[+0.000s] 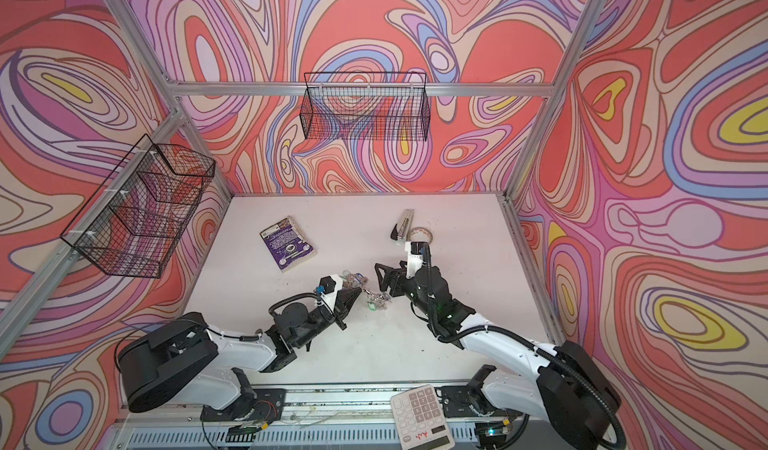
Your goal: Put the keys on the keyring
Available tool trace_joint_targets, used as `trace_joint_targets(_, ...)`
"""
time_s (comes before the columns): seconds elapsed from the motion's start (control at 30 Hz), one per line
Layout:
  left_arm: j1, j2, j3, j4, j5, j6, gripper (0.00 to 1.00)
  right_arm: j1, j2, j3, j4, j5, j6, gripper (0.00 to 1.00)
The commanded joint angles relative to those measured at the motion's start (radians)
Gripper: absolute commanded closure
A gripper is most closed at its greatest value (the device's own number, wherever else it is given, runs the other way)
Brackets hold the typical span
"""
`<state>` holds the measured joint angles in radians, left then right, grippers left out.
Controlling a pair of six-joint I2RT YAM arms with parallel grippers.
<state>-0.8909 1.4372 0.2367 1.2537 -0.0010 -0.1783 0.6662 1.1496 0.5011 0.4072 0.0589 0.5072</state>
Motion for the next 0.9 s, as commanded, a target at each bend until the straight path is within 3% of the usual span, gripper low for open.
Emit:
trace_joint_targets(0.0, -0.001, -0.038, -0.020, 0.063, 0.001, 0.012, 1.00, -0.015, 0.004, -0.031, 0.103, -0.065, -0.035, 0.08)
trace_joint_targets(0.1, 0.000, -0.067, -0.033, 0.061, -0.009, 0.000, 1.00, -0.059, 0.036, -0.021, 0.083, -0.116, -0.008, 0.11)
trace_joint_targets(0.13, 0.001, -0.074, -0.034, 0.061, -0.016, -0.004, 1.00, -0.084, 0.049, -0.018, 0.082, -0.157, 0.006, 0.04)
trace_joint_targets(0.23, 0.000, -0.077, -0.036, 0.059, -0.041, -0.017, 1.00, -0.131, 0.060, -0.028, 0.109, -0.240, 0.057, 0.02)
trace_joint_targets(0.37, 0.002, -0.047, -0.028, 0.061, -0.056, 0.006, 1.00, -0.134, 0.013, -0.042, 0.034, -0.076, 0.096, 0.02)
trace_joint_targets(0.43, 0.004, -0.043, -0.021, 0.059, -0.020, 0.029, 1.00, -0.134, 0.010, -0.036, 0.003, -0.069, 0.080, 0.02)
trace_joint_targets(0.63, 0.006, -0.011, -0.004, 0.059, 0.100, 0.129, 1.00, -0.134, 0.042, -0.125, 0.212, -0.283, 0.041, 0.02)
trace_joint_targets(0.67, 0.006, -0.006, -0.003, 0.059, 0.104, 0.135, 1.00, -0.134, 0.070, -0.117, 0.207, -0.317, 0.032, 0.04)
trace_joint_targets(0.7, 0.006, -0.002, -0.001, 0.058, 0.100, 0.134, 1.00, -0.134, 0.100, -0.100, 0.190, -0.354, 0.025, 0.13)
trace_joint_targets(0.87, 0.008, 0.011, 0.015, 0.058, 0.096, 0.126, 1.00, -0.134, 0.251, -0.077, 0.245, -0.499, 0.092, 0.67)
